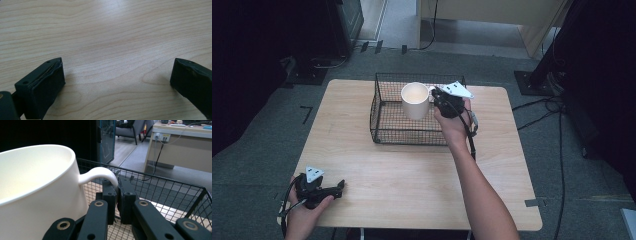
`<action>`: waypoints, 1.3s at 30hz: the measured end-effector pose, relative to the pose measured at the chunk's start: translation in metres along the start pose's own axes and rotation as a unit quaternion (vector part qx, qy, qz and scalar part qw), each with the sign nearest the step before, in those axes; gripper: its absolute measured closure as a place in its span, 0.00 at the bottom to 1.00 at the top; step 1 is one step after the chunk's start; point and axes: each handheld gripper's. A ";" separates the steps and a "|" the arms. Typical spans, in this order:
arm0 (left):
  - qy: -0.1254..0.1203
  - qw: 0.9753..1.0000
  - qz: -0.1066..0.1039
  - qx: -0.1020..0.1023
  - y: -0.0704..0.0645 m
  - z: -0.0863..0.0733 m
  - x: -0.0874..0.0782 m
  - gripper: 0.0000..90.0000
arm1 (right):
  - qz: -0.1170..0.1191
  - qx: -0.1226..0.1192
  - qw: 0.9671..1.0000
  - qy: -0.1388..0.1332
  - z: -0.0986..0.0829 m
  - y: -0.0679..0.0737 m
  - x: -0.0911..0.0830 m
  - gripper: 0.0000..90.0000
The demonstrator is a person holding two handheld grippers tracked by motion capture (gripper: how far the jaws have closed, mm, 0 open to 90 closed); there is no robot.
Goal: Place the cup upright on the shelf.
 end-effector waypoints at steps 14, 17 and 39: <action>-0.001 1.000 0.000 -0.001 0.000 0.000 0.000 0.00 | 0.028 0.005 1.000 0.000 -0.014 0.001 0.048 0.95; -0.001 1.000 0.000 -0.001 0.000 0.000 0.000 0.00 | 0.022 0.003 1.000 0.009 -0.021 0.001 0.058 0.95; 0.000 1.000 -0.001 0.000 0.000 0.000 0.000 0.00 | 0.051 -0.093 0.992 0.062 -0.047 0.006 0.101 0.94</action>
Point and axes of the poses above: each handheld gripper's, and its own axes: x roughly forward along the jaws, z roughly out of its top, y roughly to its left, and after that the axes turned 15 degrees about -z, right-handed
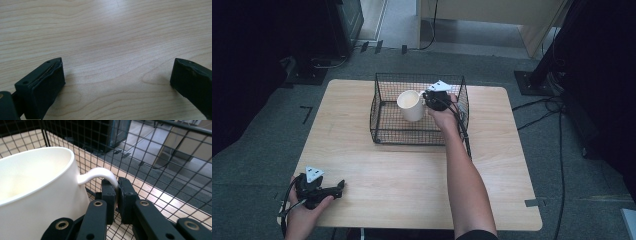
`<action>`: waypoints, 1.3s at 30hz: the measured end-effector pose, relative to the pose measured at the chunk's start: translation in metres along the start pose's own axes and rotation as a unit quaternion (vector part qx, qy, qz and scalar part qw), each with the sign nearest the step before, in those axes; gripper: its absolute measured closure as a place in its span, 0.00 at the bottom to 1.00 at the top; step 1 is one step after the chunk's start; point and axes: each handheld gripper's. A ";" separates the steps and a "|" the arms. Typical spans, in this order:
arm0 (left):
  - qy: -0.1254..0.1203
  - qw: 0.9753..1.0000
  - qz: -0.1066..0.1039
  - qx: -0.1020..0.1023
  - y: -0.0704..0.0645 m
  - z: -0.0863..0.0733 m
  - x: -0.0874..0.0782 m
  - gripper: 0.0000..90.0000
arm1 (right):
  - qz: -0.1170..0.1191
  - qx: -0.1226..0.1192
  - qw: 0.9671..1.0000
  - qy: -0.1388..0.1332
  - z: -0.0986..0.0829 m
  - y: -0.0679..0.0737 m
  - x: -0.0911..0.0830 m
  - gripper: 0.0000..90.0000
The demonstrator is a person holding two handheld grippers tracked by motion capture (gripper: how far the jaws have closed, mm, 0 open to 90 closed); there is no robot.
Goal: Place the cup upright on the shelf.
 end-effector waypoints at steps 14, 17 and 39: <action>0.000 1.000 -0.001 0.001 0.000 0.000 0.000 0.00 | 0.005 -0.024 0.999 0.039 -0.006 -0.001 0.006 0.94; -0.001 1.000 -0.001 0.000 0.000 0.000 0.000 0.00 | 0.002 -0.021 0.999 0.047 -0.007 -0.002 0.007 0.94; 0.000 1.000 0.000 0.001 0.000 0.000 0.000 0.00 | -0.019 -0.027 0.995 0.094 -0.007 -0.007 0.006 0.59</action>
Point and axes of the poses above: each handheld gripper's, and its own axes: x roughly forward along the jaws, z roughly out of its top, y roughly to its left, and after that the axes turned 15 degrees about -z, right-handed
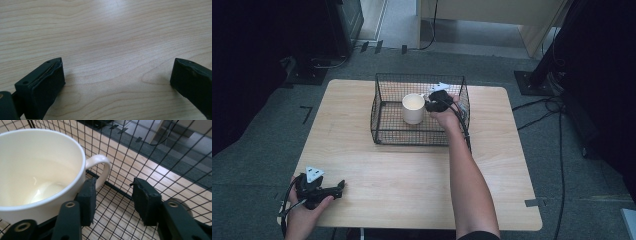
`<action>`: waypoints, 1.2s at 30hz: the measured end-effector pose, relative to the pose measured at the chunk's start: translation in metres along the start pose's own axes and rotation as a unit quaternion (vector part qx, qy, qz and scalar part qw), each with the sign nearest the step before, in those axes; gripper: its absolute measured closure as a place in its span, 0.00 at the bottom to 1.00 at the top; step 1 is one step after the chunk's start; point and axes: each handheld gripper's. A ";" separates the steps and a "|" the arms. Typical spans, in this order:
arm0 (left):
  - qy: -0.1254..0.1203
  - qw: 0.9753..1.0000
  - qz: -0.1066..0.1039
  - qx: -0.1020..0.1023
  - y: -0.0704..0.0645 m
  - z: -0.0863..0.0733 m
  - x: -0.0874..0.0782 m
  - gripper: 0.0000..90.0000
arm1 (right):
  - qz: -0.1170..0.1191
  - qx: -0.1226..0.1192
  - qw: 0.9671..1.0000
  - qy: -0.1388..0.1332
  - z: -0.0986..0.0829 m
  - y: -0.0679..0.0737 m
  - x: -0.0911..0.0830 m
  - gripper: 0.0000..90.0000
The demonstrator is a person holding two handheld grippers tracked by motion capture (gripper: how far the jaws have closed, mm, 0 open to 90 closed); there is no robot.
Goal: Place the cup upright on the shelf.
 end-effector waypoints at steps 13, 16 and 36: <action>0.000 1.000 0.000 0.000 0.000 0.000 0.000 0.00 | -0.021 0.087 0.994 -0.061 0.020 -0.009 -0.030 0.23; 0.000 1.000 0.000 0.000 0.000 0.000 0.000 0.00 | -0.018 0.101 0.993 -0.064 0.023 -0.010 -0.038 0.16; 0.000 1.000 0.000 0.000 0.000 0.000 0.000 0.00 | 0.020 0.113 0.990 -0.078 0.033 0.001 -0.106 0.00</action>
Point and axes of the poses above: each handheld gripper's, and its own axes: x roughly forward along the jaws, z roughly out of its top, y roughly to its left, and after that the axes turned 15 degrees about -z, right-handed
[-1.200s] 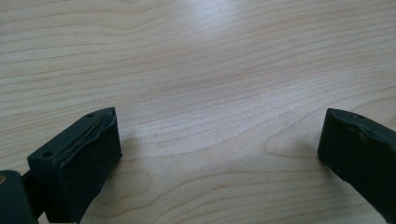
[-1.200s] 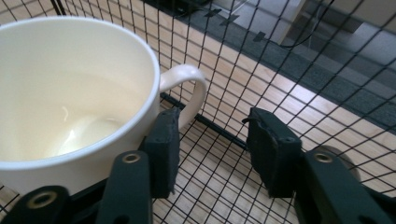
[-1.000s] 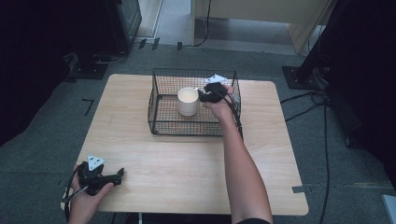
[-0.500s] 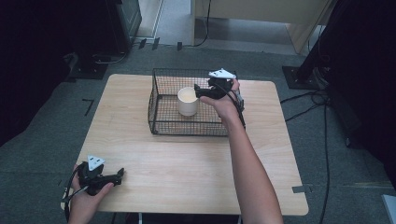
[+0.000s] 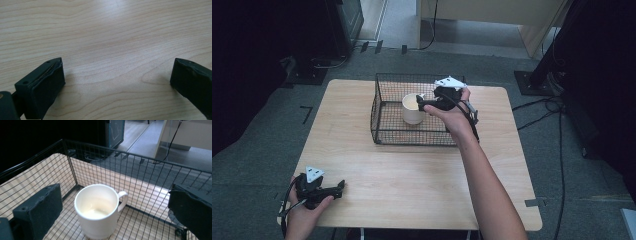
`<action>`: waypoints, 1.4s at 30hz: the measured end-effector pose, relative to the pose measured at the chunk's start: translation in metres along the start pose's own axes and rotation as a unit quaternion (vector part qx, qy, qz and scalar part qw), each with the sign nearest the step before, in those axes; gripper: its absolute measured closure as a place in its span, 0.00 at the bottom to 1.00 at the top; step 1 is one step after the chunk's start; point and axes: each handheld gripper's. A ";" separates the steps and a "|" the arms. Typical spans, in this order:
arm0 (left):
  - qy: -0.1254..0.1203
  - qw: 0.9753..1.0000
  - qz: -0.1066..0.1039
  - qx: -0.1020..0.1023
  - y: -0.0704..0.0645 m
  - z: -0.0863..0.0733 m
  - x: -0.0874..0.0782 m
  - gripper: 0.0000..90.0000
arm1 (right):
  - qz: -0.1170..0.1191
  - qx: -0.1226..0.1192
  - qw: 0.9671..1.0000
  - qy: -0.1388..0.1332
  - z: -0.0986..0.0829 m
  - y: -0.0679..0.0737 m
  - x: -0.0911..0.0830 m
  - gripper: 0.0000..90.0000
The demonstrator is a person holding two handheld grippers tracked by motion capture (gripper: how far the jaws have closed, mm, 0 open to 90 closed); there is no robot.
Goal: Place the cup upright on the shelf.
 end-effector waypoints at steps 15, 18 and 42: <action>0.000 1.000 0.000 0.000 0.000 0.000 0.000 0.00 | -0.006 0.005 1.000 0.006 -0.037 -0.023 -0.048 0.00; 0.000 1.000 0.000 0.000 0.000 0.000 0.000 0.00 | -0.008 0.006 1.000 0.002 -0.044 -0.030 -0.060 0.00; 0.000 1.000 0.000 0.000 0.000 0.000 0.000 0.00 | -0.056 0.013 0.998 0.004 -0.113 -0.086 -0.122 0.00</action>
Point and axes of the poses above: each handheld gripper's, and its own axes: x roughly forward along the jaws, z roughly out of its top, y roughly to its left, and after that the axes turned 15 degrees about -z, right-handed
